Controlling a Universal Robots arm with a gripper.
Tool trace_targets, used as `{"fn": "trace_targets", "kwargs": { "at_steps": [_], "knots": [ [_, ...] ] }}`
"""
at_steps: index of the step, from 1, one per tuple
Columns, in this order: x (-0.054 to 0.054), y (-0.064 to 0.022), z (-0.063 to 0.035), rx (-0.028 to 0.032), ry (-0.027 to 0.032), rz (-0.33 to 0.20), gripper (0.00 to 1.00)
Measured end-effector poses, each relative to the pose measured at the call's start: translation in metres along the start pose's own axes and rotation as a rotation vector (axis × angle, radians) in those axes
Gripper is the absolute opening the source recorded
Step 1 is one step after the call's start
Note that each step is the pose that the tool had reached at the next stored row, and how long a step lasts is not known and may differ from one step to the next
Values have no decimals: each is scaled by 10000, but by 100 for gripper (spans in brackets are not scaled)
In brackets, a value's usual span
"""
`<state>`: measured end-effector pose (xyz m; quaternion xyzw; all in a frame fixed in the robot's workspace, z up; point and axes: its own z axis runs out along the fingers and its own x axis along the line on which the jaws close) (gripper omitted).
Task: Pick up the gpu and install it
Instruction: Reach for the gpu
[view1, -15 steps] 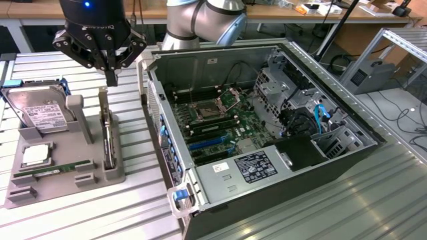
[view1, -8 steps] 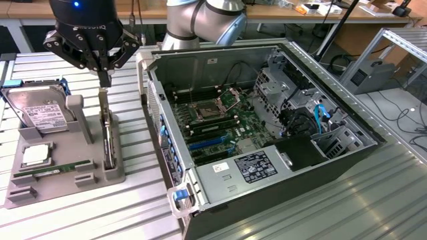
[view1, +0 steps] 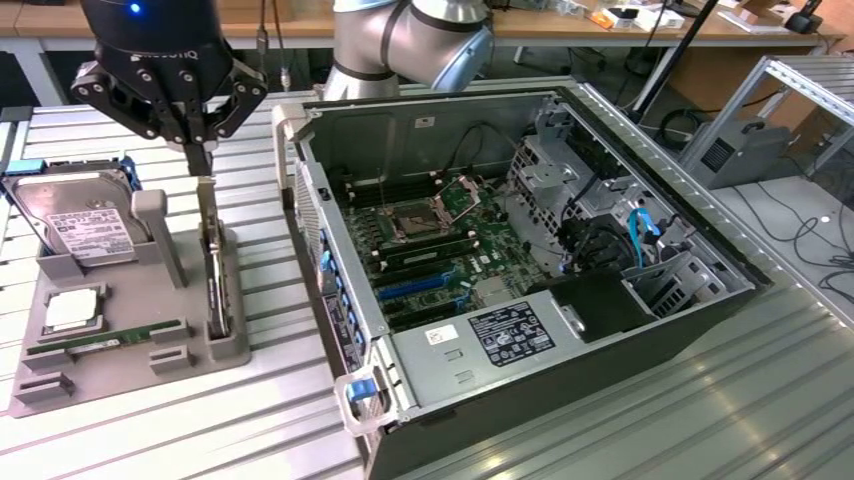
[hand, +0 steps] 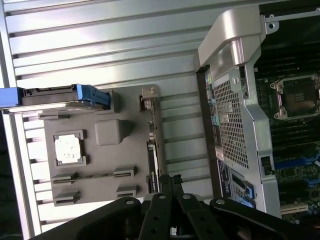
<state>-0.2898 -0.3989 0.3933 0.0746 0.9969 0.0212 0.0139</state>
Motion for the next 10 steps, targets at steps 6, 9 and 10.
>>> {"fn": "trace_targets", "kwargs": {
  "at_steps": [6, 9, 10],
  "knots": [
    [78, -12, -2, -1, 0, 0, 11],
    [110, -16, -3, 0, 0, 0, 11],
    [124, -18, -4, 0, 0, 0, 11]
  ]
}}
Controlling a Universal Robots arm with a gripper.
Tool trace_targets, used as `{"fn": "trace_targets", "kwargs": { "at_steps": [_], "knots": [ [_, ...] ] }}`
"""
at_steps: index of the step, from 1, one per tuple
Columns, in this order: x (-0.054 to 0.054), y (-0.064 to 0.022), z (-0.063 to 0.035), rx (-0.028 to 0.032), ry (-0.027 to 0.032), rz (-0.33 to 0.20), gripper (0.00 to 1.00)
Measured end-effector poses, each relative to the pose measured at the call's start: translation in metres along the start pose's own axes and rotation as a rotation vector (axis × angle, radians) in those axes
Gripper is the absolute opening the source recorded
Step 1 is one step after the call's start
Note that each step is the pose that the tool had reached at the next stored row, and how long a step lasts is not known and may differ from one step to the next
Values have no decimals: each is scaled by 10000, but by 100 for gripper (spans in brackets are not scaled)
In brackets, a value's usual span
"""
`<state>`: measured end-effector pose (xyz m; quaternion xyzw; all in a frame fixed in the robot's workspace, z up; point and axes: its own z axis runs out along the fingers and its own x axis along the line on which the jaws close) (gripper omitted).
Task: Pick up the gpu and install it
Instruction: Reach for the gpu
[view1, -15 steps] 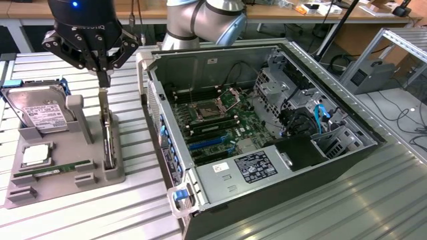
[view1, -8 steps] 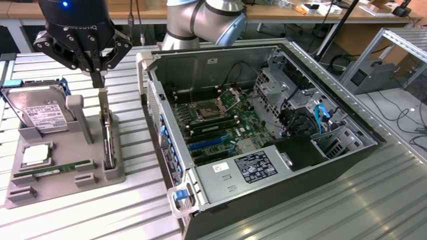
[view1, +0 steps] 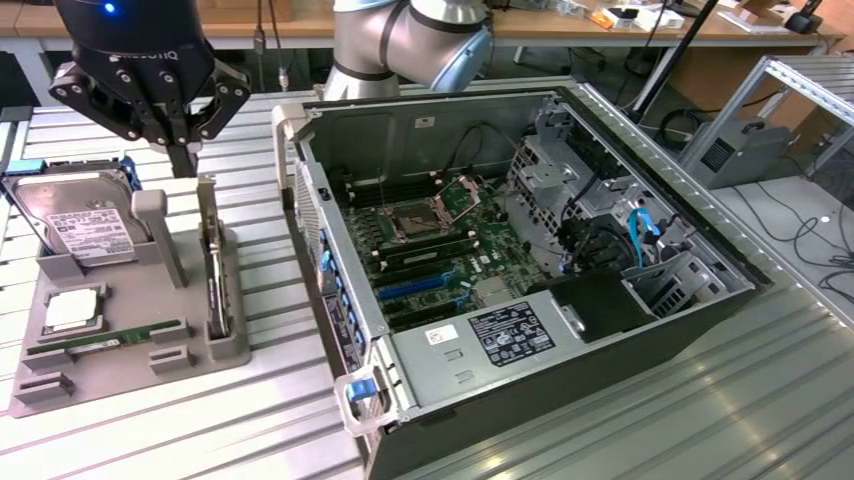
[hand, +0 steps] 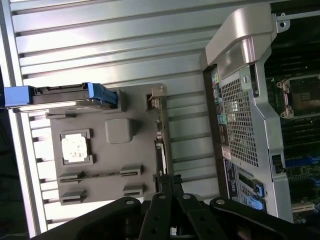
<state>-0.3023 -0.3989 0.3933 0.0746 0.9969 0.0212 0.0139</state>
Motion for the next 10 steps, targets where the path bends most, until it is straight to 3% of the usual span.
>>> {"fn": "trace_targets", "kwargs": {
  "at_steps": [10],
  "knots": [
    [142, -21, -4, 0, 0, 1, 11]
  ]
}}
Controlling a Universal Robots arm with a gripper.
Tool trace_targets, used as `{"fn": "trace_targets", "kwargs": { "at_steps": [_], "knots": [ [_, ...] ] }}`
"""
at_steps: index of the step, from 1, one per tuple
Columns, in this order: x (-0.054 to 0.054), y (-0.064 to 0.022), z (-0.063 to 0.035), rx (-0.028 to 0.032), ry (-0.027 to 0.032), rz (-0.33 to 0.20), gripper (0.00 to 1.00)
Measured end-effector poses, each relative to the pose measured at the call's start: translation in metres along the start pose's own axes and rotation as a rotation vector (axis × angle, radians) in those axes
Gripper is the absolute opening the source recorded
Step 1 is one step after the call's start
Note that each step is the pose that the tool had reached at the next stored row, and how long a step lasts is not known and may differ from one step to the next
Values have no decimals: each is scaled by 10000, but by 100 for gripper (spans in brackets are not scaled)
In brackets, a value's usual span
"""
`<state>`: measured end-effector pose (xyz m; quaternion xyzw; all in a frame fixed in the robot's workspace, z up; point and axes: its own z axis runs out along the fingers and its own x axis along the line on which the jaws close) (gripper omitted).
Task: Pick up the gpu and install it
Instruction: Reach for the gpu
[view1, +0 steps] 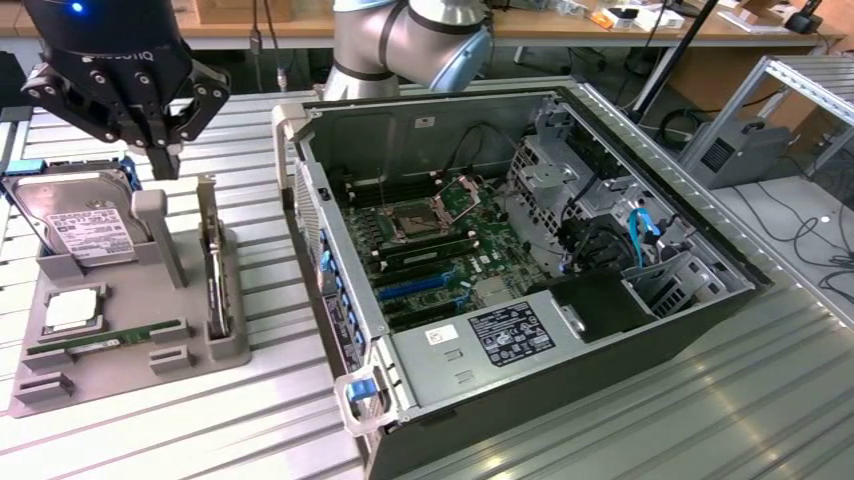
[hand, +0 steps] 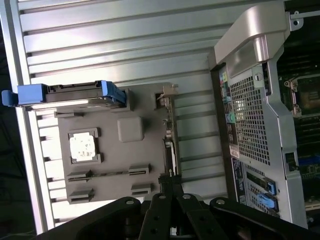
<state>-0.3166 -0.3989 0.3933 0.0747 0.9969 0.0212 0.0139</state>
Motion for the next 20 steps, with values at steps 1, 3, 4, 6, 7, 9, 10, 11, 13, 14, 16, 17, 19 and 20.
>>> {"fn": "trace_targets", "kwargs": {
  "at_steps": [1, 3, 4, 6, 7, 9, 10, 11, 13, 14, 16, 17, 19, 20],
  "knots": [
    [17, -3, 0, 0, 0, 0, 11],
    [54, -8, -2, 0, 0, 0, 11],
    [70, -10, -2, 0, 0, 0, 11],
    [97, -15, -3, 0, 0, 0, 11],
    [108, -16, -3, 0, 0, 0, 11],
    [146, -22, -4, 0, -1, -1, 11],
    [158, -24, -5, 0, -1, -1, 11],
    [157, -24, -5, 0, -1, -1, 11],
    [151, -22, -4, 0, 0, 0, 11],
    [141, -21, -1, -1, -1, 0, 11],
    [99, -15, 9, 0, 1, 0, 11],
    [81, -13, 13, 0, 2, -1, 11],
    [33, -6, 24, 0, 5, 0, 11],
    [-1, -1, 30, 2, 9, 0, 11]
  ]
}}
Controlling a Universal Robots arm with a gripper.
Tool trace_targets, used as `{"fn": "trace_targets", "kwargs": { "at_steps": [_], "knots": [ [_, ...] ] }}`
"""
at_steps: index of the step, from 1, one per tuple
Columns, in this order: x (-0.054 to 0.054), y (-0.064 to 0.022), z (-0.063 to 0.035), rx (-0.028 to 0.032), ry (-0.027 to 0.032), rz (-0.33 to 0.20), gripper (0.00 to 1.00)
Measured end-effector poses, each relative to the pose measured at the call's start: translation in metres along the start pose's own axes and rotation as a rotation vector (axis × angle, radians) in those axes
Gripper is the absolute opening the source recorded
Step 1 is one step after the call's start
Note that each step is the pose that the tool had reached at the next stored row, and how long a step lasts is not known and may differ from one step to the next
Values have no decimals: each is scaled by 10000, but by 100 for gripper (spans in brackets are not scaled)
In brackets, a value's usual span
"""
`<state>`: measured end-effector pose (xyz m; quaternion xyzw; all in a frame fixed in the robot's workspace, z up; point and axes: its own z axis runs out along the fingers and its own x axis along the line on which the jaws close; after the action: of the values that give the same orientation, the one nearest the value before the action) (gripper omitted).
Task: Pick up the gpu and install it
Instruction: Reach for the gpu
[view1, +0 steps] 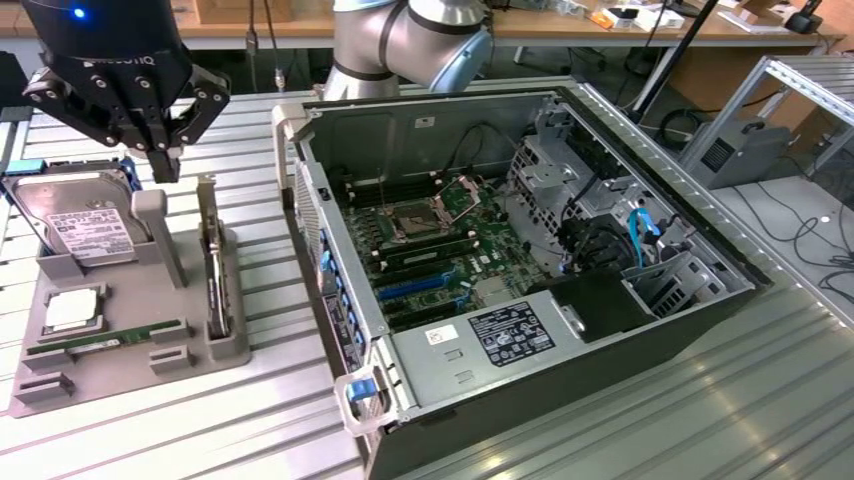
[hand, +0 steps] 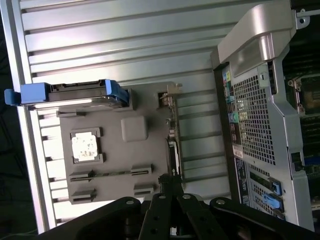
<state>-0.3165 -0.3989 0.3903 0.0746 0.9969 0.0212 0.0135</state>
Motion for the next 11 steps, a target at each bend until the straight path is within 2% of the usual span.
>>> {"fn": "trace_targets", "kwargs": {
  "at_steps": [8, 11],
  "knots": [
    [-204, 29, 42, 1, 11, -5, 11],
    [-248, 36, 48, 1, 14, -34, 11]
  ]
}}
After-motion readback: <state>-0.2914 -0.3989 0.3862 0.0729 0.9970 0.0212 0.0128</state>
